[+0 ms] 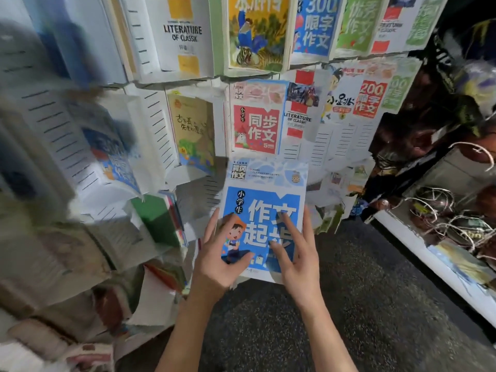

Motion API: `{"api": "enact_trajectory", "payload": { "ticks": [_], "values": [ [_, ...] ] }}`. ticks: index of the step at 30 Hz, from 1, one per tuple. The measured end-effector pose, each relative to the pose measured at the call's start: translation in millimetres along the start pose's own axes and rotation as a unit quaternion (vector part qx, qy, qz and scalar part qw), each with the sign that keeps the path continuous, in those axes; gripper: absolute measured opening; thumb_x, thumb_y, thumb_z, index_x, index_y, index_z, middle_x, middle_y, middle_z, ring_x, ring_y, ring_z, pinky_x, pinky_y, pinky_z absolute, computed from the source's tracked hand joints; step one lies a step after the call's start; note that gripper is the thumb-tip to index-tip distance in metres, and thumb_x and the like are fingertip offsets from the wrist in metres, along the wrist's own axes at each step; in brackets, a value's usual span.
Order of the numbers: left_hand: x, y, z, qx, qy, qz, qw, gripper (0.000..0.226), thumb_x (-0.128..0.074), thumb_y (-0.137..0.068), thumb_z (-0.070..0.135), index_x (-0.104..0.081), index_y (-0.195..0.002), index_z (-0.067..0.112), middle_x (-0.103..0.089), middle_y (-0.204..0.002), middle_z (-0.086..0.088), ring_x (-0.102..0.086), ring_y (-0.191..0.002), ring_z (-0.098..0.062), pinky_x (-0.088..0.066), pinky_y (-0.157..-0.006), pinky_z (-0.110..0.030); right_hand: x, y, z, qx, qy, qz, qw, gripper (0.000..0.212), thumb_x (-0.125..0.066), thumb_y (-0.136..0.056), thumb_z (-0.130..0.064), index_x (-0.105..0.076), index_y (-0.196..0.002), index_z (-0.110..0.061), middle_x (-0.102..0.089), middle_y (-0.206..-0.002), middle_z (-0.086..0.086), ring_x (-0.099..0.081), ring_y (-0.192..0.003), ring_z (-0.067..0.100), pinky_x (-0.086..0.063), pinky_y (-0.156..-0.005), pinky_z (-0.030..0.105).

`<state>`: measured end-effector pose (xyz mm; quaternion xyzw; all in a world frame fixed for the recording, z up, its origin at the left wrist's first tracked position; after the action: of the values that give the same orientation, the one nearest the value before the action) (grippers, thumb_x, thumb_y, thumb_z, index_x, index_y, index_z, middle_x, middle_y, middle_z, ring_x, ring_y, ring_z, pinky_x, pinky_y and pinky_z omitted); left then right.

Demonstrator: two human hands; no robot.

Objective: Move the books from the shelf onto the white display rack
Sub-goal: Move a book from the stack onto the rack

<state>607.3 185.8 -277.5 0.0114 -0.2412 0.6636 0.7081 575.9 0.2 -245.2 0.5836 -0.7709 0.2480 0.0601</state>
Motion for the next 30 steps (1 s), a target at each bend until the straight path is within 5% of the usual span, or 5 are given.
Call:
{"api": "enact_trajectory", "payload": {
  "ticks": [7,11,15,19,30],
  "values": [
    [-23.2,-9.0,-42.2,0.07,-0.034,0.005,0.997,0.082,-0.076,-0.078,0.047,-0.034,-0.148,0.04,-0.011,-0.161,0.023,-0.021,-0.136,0.022,-0.033,-0.094,0.003,-25.3,-26.9,50.7,-0.018,-0.016,-0.06,0.998,0.057,-0.066,-0.094,-0.013,-0.048,-0.144,-0.033,-0.016,-0.164,-0.012,-0.004,-0.151,0.003,-0.028,-0.119,0.051],
    [-39.1,-7.4,-64.0,0.12,-0.032,0.027,0.992,0.083,-0.081,-0.081,0.027,-0.032,-0.147,0.04,-0.014,-0.162,0.009,-0.012,-0.129,0.031,-0.03,-0.092,0.007,-39.2,-42.1,81.2,-0.001,-0.01,-0.104,0.995,0.065,-0.066,-0.092,-0.008,-0.047,-0.143,-0.043,-0.01,-0.165,-0.013,-0.005,-0.151,0.003,-0.03,-0.117,0.03],
    [-54.3,-0.9,-92.4,0.164,-0.015,0.061,0.984,0.086,-0.08,-0.08,0.03,-0.029,-0.146,0.052,-0.002,-0.157,0.034,-0.011,-0.141,0.018,-0.031,-0.104,-0.006,-53.0,-52.6,113.0,-0.013,-0.04,-0.151,0.988,0.067,-0.067,-0.092,-0.005,-0.046,-0.142,-0.045,-0.004,-0.158,-0.035,-0.003,-0.149,-0.005,-0.029,-0.112,0.014],
    [-70.2,2.2,-113.7,0.194,-0.025,0.083,0.977,0.086,-0.081,-0.079,0.028,-0.029,-0.146,0.047,0.0,-0.151,0.037,0.001,-0.135,0.028,-0.017,-0.101,0.006,-65.1,-59.7,143.7,0.015,-0.013,-0.179,0.984,0.062,-0.068,-0.091,-0.004,-0.047,-0.144,-0.028,-0.003,-0.16,-0.032,-0.001,-0.15,0.001,-0.022,-0.119,0.038],
    [-75.0,-33.6,-195.3,0.233,0.009,0.108,0.966,0.086,-0.082,-0.079,0.024,-0.029,-0.14,0.054,-0.001,-0.15,0.039,-0.004,-0.132,0.031,-0.025,-0.101,0.001,-126.9,-96.2,199.3,0.052,-0.02,-0.196,0.979,0.061,-0.063,-0.096,-0.018,-0.04,-0.145,-0.046,-0.005,-0.162,-0.025,-0.009,-0.151,0.009,-0.043,-0.107,0.056]
  ]
}}
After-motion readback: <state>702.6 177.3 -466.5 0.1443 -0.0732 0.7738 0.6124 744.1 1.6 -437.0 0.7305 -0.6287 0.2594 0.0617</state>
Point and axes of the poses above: each hand's wrist, its own y-axis away from the middle knuckle, its own x-axis out of the back of the hand, z = x × y, the point moved 5 cm from there along -y, towards the middle knuckle
